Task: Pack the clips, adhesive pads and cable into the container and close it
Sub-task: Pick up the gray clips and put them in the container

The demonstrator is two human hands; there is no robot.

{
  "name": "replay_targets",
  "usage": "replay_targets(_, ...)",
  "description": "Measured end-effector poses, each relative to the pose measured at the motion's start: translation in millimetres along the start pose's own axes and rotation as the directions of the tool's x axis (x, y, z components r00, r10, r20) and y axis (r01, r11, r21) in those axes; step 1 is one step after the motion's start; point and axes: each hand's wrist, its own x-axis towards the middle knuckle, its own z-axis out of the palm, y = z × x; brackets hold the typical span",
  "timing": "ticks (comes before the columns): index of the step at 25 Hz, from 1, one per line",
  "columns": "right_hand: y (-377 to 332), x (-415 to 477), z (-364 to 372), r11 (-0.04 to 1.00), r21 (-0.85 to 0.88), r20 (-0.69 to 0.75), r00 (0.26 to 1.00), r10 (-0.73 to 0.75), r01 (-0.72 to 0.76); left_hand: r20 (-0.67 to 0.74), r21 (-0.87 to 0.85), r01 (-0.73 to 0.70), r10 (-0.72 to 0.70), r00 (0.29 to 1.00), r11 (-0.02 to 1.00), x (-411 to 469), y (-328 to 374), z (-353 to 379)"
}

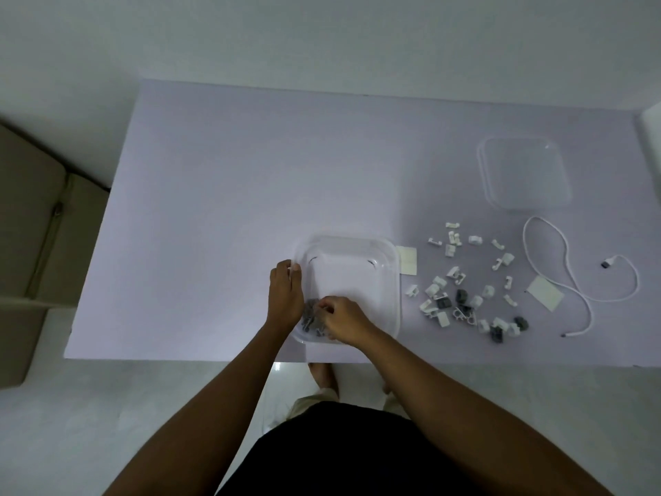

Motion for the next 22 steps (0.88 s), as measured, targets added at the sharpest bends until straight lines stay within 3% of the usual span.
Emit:
replay_targets(3,11.6,-2.0,-8.6,0.999,-0.003,-0.128,0.991,-0.049,0.049,0.003,-0.018,0.008,-0.008,1.0,1.0,0.2,0.1,1.1)
replay_targets(6,29.9,2.1,-21.0,0.997,-0.067,-0.261,0.965,0.018,-0.037,0.0,-0.028,0.024,-0.024,1.0,0.999,1.4,-0.8,4.8)
replay_targets(9,31.1,3.8,-23.3,0.98,-0.169,-0.134,0.987,0.085,-0.107,-0.018,-0.04,0.025,-0.026,0.999,0.999,2.0,-1.2,9.2)
replay_targets(12,17.2,6.9,-15.4,0.982,-0.18,-0.069,0.997,0.047,-0.059,-0.015,-0.032,0.046,-0.047,0.999,0.998,4.4,-1.5,12.3)
replay_targets(16,10.0,6.6,-7.2,0.99,-0.143,-0.054,0.999,0.005,-0.012,-0.008,-0.006,0.093,-0.093,0.996,0.996,5.7,1.7,12.6)
replay_targets(18,11.7,1.9,-10.7,0.994,-0.108,-0.087,0.996,0.014,-0.023,-0.106,0.072,0.133,-0.125,0.986,0.988,6.9,11.0,9.6)
replay_targets(20,15.9,-5.9,-22.8,0.998,-0.054,-0.168,0.986,0.015,-0.024,-0.204,0.189,0.056,-0.016,0.979,0.98,9.4,28.1,8.0)
replay_targets(22,22.9,-15.0,-42.7,0.998,0.033,-0.284,0.958,-0.047,0.059,-0.214,0.253,-0.085,0.141,0.967,0.964,13.0,51.2,9.2)
